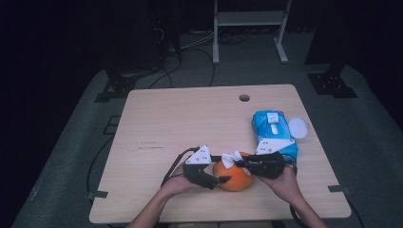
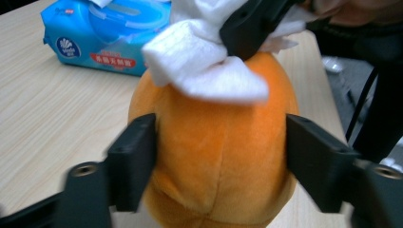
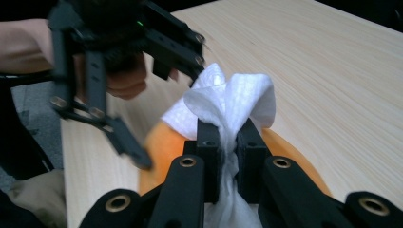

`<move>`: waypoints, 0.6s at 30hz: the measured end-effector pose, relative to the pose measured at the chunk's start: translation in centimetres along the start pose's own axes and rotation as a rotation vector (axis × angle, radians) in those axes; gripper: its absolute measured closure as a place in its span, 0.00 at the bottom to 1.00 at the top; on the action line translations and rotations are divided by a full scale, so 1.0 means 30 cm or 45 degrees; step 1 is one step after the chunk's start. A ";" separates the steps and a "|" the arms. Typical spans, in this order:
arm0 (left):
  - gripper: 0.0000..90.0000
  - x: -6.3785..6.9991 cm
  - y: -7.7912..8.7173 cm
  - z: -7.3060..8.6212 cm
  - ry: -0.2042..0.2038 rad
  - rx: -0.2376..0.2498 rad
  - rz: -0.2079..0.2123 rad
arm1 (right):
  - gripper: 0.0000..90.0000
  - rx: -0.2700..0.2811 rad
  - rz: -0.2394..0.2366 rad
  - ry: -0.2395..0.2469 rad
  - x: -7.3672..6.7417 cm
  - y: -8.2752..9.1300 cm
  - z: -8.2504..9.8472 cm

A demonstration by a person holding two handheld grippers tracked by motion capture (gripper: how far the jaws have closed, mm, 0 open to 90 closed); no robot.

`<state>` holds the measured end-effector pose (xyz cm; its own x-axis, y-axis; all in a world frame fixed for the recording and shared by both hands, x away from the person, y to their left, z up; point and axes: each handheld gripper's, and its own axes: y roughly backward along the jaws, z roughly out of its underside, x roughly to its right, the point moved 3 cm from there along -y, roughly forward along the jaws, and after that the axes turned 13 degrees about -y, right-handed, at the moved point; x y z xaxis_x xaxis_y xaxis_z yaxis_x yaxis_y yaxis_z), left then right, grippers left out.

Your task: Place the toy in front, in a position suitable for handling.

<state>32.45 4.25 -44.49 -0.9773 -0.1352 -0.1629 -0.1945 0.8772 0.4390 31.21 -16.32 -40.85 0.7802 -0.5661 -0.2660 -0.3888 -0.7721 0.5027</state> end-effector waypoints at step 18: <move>0.27 0.022 -0.093 0.034 -0.006 0.072 0.022 | 0.91 0.091 0.045 -0.177 0.101 0.114 0.068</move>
<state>32.43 2.17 -46.71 -0.9800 -0.1181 -0.1600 -0.1728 0.9041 0.3909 31.25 -21.27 -41.62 0.6919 -0.6241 -0.3630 -0.4528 -0.7667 0.4552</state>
